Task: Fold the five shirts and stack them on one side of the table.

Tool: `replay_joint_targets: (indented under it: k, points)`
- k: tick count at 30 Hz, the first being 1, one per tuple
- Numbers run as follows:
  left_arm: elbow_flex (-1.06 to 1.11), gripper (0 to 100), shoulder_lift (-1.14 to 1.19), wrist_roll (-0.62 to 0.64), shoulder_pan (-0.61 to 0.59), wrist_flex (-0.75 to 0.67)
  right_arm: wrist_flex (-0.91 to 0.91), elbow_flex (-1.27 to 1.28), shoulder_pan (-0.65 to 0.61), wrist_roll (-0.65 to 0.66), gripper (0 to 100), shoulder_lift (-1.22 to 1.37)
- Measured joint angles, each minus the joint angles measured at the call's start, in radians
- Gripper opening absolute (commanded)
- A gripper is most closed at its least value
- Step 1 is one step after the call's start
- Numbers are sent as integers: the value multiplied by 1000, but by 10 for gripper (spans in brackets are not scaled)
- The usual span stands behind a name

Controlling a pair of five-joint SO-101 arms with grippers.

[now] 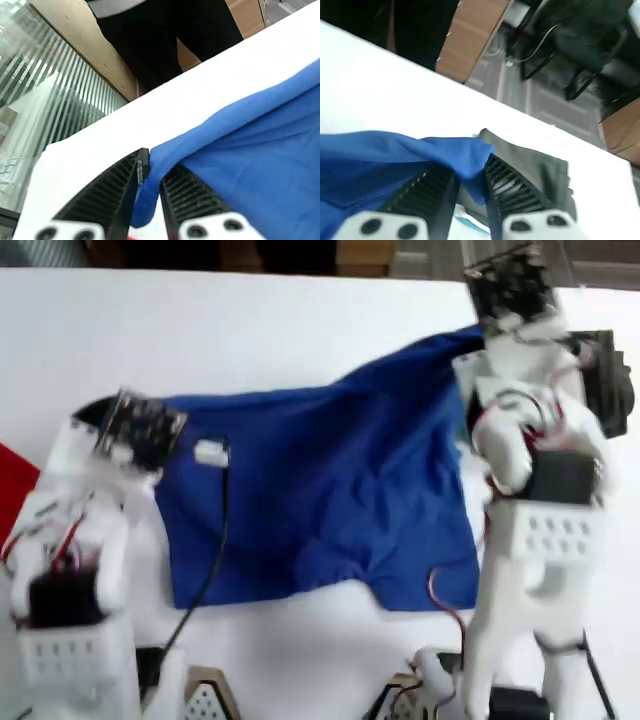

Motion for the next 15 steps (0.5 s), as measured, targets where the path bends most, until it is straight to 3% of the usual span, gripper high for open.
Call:
replay_joint_targets:
  k: [3, 8, 15]
  points:
    - [-31, 26, 170, 0, 2, -94, -84, 9, -5, 0, 18, 118]
    - [-230, 26, 502, 0, 3, -107, -184, 9, -8, -2, 18, 288]
    - [-577, 26, 910, 0, 3, 6, -261, -32, -49, -2, 18, 453]
